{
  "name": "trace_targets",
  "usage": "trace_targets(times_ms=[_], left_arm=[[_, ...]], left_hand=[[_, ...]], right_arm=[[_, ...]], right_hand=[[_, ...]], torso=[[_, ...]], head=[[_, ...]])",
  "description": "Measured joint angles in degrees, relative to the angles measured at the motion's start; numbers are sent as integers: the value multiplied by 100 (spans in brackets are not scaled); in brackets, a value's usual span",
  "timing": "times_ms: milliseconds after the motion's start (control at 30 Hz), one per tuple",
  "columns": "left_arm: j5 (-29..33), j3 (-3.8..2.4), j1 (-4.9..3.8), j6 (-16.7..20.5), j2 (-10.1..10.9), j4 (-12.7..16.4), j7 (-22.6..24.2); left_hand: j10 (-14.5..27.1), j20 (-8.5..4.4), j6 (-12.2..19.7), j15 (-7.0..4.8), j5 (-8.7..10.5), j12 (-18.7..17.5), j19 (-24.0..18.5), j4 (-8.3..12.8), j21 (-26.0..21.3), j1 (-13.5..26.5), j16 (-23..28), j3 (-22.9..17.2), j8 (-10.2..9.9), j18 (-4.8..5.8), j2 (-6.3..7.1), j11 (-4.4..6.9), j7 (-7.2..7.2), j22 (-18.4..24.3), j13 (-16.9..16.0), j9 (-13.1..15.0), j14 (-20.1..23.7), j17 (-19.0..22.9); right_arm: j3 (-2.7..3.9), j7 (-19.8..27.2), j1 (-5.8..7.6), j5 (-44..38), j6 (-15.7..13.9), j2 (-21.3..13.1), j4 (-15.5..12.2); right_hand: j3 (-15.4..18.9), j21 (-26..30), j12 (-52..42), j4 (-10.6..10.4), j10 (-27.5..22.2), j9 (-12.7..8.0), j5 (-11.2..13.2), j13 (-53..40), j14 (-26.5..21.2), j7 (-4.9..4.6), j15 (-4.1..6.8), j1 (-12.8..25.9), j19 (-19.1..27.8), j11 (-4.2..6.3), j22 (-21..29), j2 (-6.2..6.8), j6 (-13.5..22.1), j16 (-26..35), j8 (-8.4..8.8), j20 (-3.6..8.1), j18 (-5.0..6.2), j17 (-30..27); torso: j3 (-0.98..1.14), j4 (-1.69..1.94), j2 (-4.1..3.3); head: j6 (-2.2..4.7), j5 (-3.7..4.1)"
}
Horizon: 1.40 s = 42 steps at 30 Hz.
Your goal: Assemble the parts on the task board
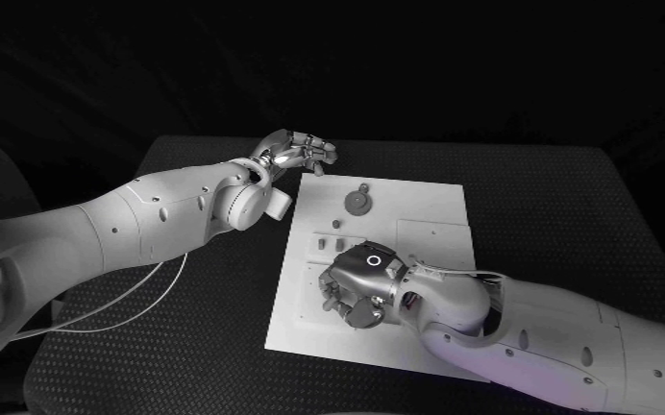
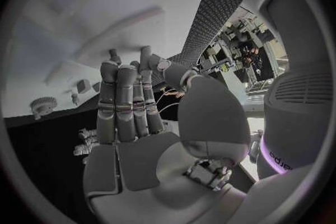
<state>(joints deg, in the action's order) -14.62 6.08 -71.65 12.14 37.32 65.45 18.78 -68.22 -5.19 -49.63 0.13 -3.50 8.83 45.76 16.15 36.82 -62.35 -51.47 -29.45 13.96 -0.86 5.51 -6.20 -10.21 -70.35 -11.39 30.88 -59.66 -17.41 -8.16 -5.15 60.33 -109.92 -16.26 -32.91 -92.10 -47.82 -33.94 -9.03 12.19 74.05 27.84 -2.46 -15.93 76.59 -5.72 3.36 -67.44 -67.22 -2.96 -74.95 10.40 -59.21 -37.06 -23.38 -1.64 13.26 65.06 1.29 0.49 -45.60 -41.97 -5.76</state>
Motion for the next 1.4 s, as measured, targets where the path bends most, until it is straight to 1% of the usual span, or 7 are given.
trace_targets(times_ms=[533,867,1000,1100,1133,1233,1400], left_arm=[[0,0,0,-3,-20,2,-6],[0,1,-1,-5,-16,4,-11],[0,1,-1,-6,-8,5,-13],[1,1,-1,-7,-3,5,-16],[1,1,-1,-7,-2,5,-17],[1,1,-1,-8,2,5,-21],[1,1,-1,-11,12,2,-25]], left_hand=[[5,0,0,0,0,0,0,0,0,0,0,0,0,0,0,-5,0,1,0,0,0,-5],[13,0,0,0,0,0,0,0,-22,0,0,0,0,0,0,-13,1,-4,-1,0,0,-11],[13,0,1,0,0,0,0,0,-22,0,0,0,0,0,0,-13,0,-4,-1,0,0,-11],[13,0,1,0,0,0,0,0,-22,0,0,0,0,0,0,-13,1,-4,-1,0,0,-10],[13,0,1,0,0,0,0,0,-22,0,0,0,0,0,0,-13,1,-4,-1,0,0,-13],[13,0,1,0,0,0,0,0,-22,0,0,0,0,0,0,-13,1,-3,-1,0,0,-16],[13,0,1,0,0,0,0,0,-22,0,0,0,0,0,0,-13,1,-3,-1,0,0,-16]], right_arm=[[-6,-193,17,-169,287,275,42],[-28,-239,33,-216,333,321,62],[-35,-239,34,-191,316,309,77],[-55,-234,29,-150,304,287,106],[-65,-234,22,-135,301,281,119],[-65,-226,19,-90,266,274,122],[-66,-215,18,-12,191,260,122]], right_hand=[[-4,-24,0,29,0,5,-20,-212,-5,-1,4,1,8,0,0,1,1,-11,-3,-11,-3,7],[-42,-43,0,55,0,34,-20,-218,-6,-5,4,2,45,0,2,2,5,-10,-1,-1,-6,13],[-288,-55,74,-49,-1,38,-20,-222,-72,-51,-38,52,147,-1,3,304,52,-7,66,-39,-6,7],[-240,-57,194,-120,-172,-27,-42,-179,-176,-108,-38,171,215,-93,-11,533,254,-11,198,-49,4,-60],[-172,-86,244,-109,-267,-47,-43,-166,-167,-148,-85,217,216,-115,-5,580,333,-11,251,-49,9,-74],[111,-112,360,26,-524,-84,-43,-141,-188,-250,-166,324,268,-189,-7,663,579,16,367,-81,12,-108],[498,-134,514,259,-912,-132,-43,-77,-343,-414,-319,464,435,-313,-14,667,907,-63,532,-126,11,-101]], torso=[[-3,0,1],[-3,5,1],[-3,3,1],[-3,2,1],[-1,1,1],[0,1,1],[3,1,1]], head=[[-8,34],[-1,49],[-1,49],[-1,49],[-1,49],[-2,49],[5,49]])
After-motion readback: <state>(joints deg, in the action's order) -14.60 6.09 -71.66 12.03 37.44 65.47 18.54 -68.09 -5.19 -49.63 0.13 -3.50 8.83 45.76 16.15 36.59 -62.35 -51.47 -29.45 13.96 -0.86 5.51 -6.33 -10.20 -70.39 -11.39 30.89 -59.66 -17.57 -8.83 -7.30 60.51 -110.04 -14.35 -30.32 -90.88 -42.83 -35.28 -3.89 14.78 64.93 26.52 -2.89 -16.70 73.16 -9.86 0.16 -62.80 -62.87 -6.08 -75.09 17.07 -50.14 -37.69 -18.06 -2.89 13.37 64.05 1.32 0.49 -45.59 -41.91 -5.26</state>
